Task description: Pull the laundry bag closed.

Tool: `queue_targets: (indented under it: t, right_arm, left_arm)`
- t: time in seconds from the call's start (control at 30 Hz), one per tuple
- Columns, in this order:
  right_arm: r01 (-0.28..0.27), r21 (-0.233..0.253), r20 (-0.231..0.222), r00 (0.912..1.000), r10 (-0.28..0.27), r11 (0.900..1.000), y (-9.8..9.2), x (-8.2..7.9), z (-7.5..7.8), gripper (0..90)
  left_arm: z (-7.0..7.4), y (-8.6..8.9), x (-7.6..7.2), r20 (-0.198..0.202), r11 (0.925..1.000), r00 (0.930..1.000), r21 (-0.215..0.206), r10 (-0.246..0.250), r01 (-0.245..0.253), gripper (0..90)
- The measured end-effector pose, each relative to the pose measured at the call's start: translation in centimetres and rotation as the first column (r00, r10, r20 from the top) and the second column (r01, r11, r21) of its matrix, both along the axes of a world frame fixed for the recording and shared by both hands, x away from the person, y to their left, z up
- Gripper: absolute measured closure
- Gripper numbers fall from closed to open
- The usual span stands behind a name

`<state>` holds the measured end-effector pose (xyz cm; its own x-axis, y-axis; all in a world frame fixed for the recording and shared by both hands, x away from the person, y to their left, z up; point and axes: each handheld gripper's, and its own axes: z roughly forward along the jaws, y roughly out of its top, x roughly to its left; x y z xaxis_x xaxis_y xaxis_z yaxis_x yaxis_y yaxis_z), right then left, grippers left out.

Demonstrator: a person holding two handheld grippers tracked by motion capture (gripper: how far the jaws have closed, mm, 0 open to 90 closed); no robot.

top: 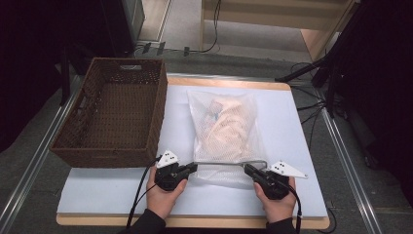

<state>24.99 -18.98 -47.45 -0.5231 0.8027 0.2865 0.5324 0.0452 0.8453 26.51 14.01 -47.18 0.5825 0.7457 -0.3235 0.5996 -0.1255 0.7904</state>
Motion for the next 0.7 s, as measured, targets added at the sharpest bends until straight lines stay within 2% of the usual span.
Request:
queue_targets:
  t: [0.17, 0.3, 0.5, 0.7]
  right_arm:
    - [0.024, -0.002, -0.003, 0.9997, -0.024, 1.000, -1.1, -0.1, -0.1, 87.5]
    - [0.064, -0.004, -0.011, 0.9979, -0.064, 0.998, -2.4, -0.2, -0.2, 87.5]
    - [0.116, 0.008, -0.022, 0.9930, -0.116, 0.993, -4.7, -0.2, -0.4, 87.5]
    - [0.142, 0.010, -0.024, 0.9897, -0.141, 0.990, -5.6, -0.1, -0.5, 87.5]
  left_arm:
    - [0.0, 0.2, 0.0, -0.002, 0.9998, 0.9998, -0.003, 0.019, -0.019, 89.1]
    - [0.0, 0.4, 0.0, -0.009, 0.9991, 0.9991, -0.016, 0.040, -0.041, 89.1]
    - [0.0, 0.5, 0.0, -0.005, 0.9988, 0.9988, -0.008, 0.048, -0.048, 89.1]
    - [0.0, 0.6, 0.0, -0.007, 0.9980, 0.9981, -0.010, 0.062, -0.062, 89.1]
